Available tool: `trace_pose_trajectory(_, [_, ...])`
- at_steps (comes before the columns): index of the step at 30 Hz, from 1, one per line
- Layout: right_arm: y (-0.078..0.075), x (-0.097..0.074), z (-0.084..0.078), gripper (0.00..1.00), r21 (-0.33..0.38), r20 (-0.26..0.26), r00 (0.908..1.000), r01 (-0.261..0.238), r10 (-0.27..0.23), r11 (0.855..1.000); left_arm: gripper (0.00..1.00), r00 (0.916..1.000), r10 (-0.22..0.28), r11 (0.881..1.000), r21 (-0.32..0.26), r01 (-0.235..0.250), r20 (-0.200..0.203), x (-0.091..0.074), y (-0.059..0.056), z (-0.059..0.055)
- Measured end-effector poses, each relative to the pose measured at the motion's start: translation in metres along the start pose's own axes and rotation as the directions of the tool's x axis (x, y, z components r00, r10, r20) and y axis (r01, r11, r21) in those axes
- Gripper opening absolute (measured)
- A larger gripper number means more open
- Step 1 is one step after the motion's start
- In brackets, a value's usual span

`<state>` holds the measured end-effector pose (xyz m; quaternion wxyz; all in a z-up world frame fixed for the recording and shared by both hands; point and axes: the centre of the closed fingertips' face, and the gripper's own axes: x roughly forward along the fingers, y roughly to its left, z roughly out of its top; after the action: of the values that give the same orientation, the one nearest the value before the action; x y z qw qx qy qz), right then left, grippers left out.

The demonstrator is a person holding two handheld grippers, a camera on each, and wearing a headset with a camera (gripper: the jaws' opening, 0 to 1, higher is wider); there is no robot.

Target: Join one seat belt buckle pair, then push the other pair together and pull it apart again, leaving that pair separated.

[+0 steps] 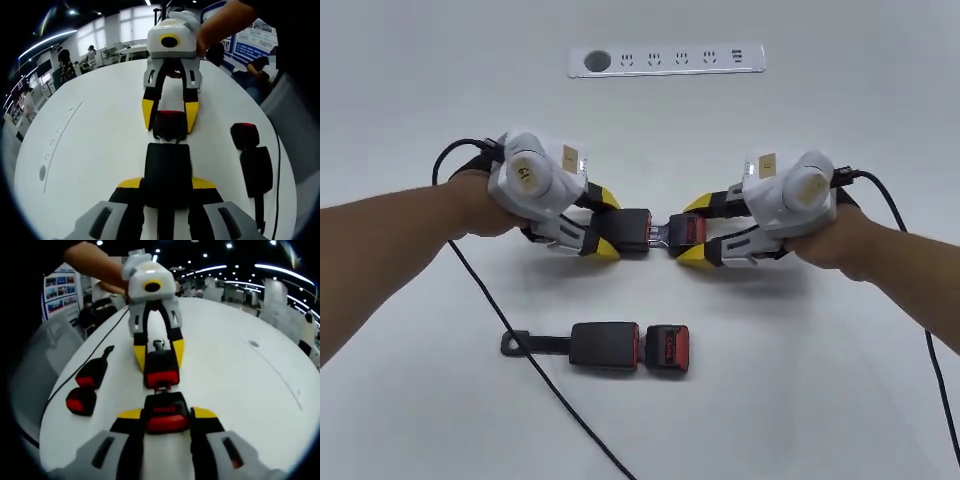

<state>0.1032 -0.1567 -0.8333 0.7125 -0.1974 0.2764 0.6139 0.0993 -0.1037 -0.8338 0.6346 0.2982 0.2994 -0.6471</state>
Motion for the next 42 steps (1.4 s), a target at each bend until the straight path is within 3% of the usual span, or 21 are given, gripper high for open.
trace_pose_trajectory(15, [0.005, 0.013, 0.010, 0.34, 0.019, 0.002, 0.9998, 0.020, -0.020, 1.000, 0.34, 1.0000, 0.001, 1.000, -0.005, -0.001, -0.009, 0.000, 0.000, 0.000])
trace_pose_trajectory(42, [0.007, 0.011, 0.004, 0.35, -0.008, -0.087, 0.9948, 0.053, -0.054, 0.999, 0.34, 0.9996, 0.000, 1.000, 0.000, 0.000, -0.026, -0.001, -0.001, -0.001])
